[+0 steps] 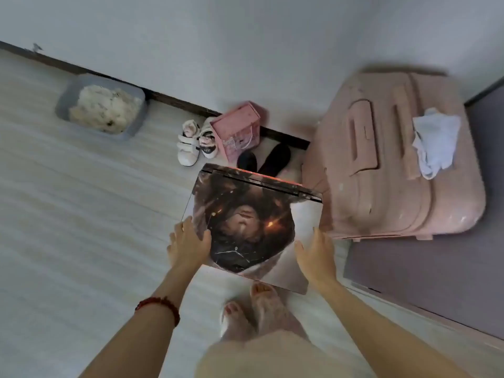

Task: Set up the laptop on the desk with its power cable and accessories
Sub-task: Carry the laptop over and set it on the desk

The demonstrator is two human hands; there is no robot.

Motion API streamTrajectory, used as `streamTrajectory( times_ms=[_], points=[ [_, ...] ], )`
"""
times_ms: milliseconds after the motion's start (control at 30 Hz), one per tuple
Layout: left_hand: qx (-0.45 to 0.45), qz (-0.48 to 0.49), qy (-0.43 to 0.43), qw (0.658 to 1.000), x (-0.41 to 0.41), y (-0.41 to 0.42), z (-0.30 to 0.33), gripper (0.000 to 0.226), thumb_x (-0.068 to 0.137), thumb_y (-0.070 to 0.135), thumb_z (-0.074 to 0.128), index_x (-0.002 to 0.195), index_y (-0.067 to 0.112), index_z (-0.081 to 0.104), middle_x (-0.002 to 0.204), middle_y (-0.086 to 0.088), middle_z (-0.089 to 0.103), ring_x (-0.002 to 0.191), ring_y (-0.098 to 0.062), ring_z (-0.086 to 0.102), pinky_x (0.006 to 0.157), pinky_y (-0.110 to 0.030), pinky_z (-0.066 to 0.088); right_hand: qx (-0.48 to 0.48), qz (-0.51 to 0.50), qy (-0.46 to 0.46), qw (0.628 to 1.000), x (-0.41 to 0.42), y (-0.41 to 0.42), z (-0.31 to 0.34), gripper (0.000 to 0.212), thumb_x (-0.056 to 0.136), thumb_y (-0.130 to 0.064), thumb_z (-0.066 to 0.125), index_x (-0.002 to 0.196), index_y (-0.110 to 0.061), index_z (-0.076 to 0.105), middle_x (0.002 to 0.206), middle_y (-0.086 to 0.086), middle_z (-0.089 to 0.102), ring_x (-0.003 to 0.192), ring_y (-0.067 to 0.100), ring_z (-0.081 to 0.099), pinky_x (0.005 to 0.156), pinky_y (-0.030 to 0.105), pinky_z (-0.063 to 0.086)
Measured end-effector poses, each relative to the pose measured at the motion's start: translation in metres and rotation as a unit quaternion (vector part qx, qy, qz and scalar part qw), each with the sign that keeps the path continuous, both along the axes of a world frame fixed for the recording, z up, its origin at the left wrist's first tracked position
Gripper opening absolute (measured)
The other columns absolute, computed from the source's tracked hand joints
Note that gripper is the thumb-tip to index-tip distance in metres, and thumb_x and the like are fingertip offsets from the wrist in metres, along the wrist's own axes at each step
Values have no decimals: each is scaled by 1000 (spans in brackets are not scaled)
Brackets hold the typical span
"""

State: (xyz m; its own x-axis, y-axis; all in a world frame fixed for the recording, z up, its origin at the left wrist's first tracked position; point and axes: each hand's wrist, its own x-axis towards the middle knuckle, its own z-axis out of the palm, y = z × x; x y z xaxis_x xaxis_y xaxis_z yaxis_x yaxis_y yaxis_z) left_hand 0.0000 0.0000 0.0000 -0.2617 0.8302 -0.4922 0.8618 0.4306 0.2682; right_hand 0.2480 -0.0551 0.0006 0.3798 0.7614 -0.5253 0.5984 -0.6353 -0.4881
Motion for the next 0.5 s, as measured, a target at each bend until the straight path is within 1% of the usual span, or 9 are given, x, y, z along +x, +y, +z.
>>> streamTrajectory(
  times_ms=[100, 200, 267, 333, 400, 500],
  points=[
    [-14, -13, 54, 998, -5, 30, -40, 76, 84, 52, 53, 139, 12, 21, 146, -16, 26, 130, -38, 29, 100, -55, 33, -56, -44, -24, 997, 2, 15, -37, 79, 85, -42, 59, 143, -11, 17, 149, 17, 22, 134, 36, 25, 105, 50, 35],
    [-43, -30, 73, 996, -11, 49, -73, 102, 73, 63, 61, 144, 14, 7, 153, -13, 13, 137, -38, 18, 105, -58, 26, -100, -75, -21, 992, -2, 26, -64, 101, 78, -51, 65, 146, -11, 2, 154, 15, 9, 139, 36, 16, 107, 51, 30],
    [-62, -23, 61, 996, -17, 58, -87, 117, 65, 67, 66, 145, 15, -1, 154, -14, 9, 138, -39, 15, 106, -59, 23, -105, -105, 4, 989, -4, 32, -75, 109, 75, -50, 68, 145, -12, -6, 154, 15, 7, 139, 37, 16, 107, 51, 29],
    [-89, -2, 25, 996, -25, 66, -95, 127, 59, 67, 71, 145, 15, -7, 154, -16, 10, 138, -39, 17, 107, -58, 24, -107, -134, 27, 985, -5, 35, -81, 113, 74, -48, 71, 145, -15, -11, 154, 17, 7, 138, 38, 19, 107, 51, 29],
    [-88, 15, -20, 996, -31, 70, -98, 129, 56, 58, 78, 145, 13, -3, 151, -19, 16, 137, -39, 20, 106, -57, 27, -107, -161, 37, 981, -8, 35, -84, 114, 73, -45, 74, 145, -19, -12, 152, 18, 10, 137, 39, 22, 107, 51, 29],
    [-71, 34, -41, 996, -29, 73, -98, 122, 54, 48, 84, 142, 12, 8, 145, -20, 25, 133, -38, 25, 105, -56, 31, -101, -181, 30, 978, -8, 40, -82, 115, 70, -38, 78, 145, -21, -8, 149, 20, 16, 134, 39, 26, 106, 53, 31]
  ],
)
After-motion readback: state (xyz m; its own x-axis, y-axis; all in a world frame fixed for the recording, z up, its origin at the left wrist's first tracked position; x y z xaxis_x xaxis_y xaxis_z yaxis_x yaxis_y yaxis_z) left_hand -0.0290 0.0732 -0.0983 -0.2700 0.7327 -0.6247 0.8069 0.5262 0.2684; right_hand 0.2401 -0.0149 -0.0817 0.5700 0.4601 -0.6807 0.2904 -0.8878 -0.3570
